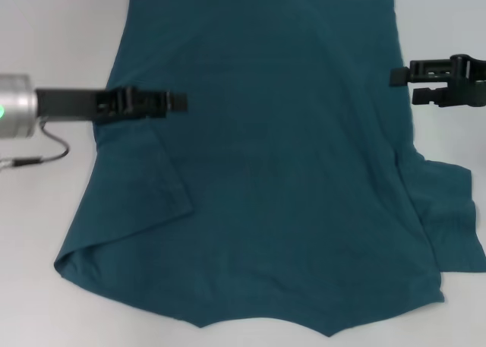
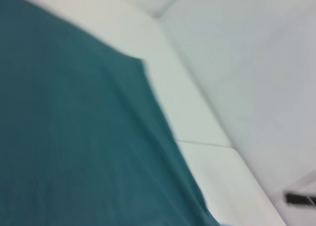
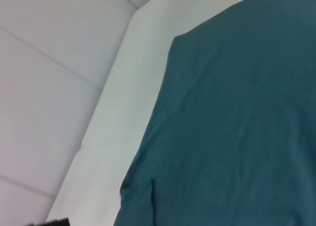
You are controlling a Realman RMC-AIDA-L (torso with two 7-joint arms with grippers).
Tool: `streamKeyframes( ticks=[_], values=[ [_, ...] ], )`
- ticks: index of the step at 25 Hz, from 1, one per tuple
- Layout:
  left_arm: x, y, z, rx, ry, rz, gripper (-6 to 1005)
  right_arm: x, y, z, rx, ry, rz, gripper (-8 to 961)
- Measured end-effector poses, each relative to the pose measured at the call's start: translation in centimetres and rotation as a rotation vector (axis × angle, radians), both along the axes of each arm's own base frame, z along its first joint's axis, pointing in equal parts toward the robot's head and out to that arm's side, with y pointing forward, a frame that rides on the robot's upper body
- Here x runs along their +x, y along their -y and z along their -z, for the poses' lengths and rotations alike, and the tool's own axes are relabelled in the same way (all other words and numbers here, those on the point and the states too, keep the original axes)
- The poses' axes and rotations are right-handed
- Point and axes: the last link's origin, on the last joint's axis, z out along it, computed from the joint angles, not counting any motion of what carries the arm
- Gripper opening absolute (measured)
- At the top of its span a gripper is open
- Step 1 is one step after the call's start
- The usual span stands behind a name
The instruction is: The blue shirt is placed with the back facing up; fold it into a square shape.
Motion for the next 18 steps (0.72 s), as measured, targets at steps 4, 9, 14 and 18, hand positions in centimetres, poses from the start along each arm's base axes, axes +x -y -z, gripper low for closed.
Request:
streamKeyframes(
  ticks=[4,9,14,18],
  values=[
    [-1.8,4.0,0.1,-0.055,-0.085,0.285,594,0.4,1.0,-0.4,-0.019,0.043,-0.081,840],
    [-3.3,7.2,1.2,-0.079,-0.110,0.387,784,1.4,2.0,-1.0,-0.023,0.080,-0.101,839],
    [-3.5,7.8,1.9,-0.129,-0.093,0.350,928,2.6,3.2,-1.6,-0.083,0.138,-0.084,838],
    [-3.4,7.6,1.9,-0.147,-0.069,0.275,965,4.2,4.8,-2.2,-0.154,0.200,-0.015,838]
  ],
)
